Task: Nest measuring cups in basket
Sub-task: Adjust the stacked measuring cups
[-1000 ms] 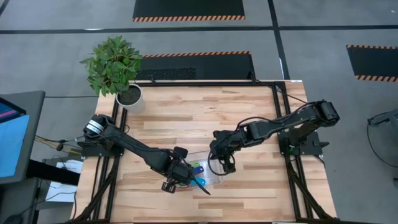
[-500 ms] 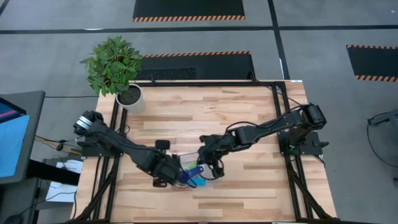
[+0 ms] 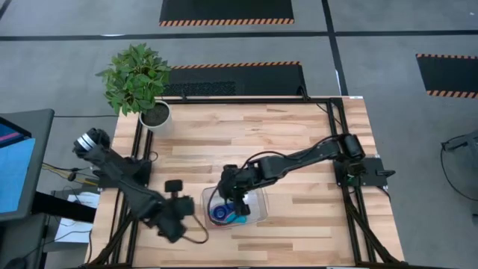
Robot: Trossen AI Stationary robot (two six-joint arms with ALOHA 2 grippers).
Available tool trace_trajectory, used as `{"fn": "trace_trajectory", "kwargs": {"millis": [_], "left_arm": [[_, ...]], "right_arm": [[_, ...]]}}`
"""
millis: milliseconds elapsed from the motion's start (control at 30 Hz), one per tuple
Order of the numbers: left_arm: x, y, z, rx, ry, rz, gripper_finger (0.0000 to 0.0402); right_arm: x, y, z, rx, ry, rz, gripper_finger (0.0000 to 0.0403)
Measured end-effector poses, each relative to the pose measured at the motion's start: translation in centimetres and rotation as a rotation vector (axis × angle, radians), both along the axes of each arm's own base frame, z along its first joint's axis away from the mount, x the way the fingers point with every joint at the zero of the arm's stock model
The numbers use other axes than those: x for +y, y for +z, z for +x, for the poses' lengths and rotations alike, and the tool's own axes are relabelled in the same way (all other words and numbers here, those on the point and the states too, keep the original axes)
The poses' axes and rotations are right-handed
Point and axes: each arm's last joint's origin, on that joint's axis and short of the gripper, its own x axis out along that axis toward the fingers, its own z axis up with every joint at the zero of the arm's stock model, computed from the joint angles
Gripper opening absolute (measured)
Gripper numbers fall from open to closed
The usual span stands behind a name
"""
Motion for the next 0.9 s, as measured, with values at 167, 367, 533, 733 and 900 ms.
{"fn": "trace_trajectory", "kwargs": {"millis": [167,367,533,733,900], "left_arm": [[-0.9,-0.3,-3.1,-0.171,0.033,-0.062,0.0000],[-1.4,-2.2,-2.3,-0.323,0.031,-0.101,0.0000],[-0.5,-2.7,-1.1,-0.379,0.015,-0.017,0.0000],[0.3,-2.7,1.0,-0.475,-0.029,-0.015,0.0000],[1.4,-3.5,2.0,-0.479,-0.046,-0.006,0.0000]], "right_arm": [[-0.1,-0.1,0.0,0.016,-0.065,0.018,0.0007],[0.3,-0.9,-0.2,0.024,-0.081,0.025,0.0007],[0.0,-1.1,-0.2,0.031,-0.124,0.030,0.0007],[-0.1,-1.1,-0.2,0.025,-0.156,-0.003,0.0007],[-0.4,-1.1,-0.2,0.031,-0.163,-0.007,0.0007]]}}
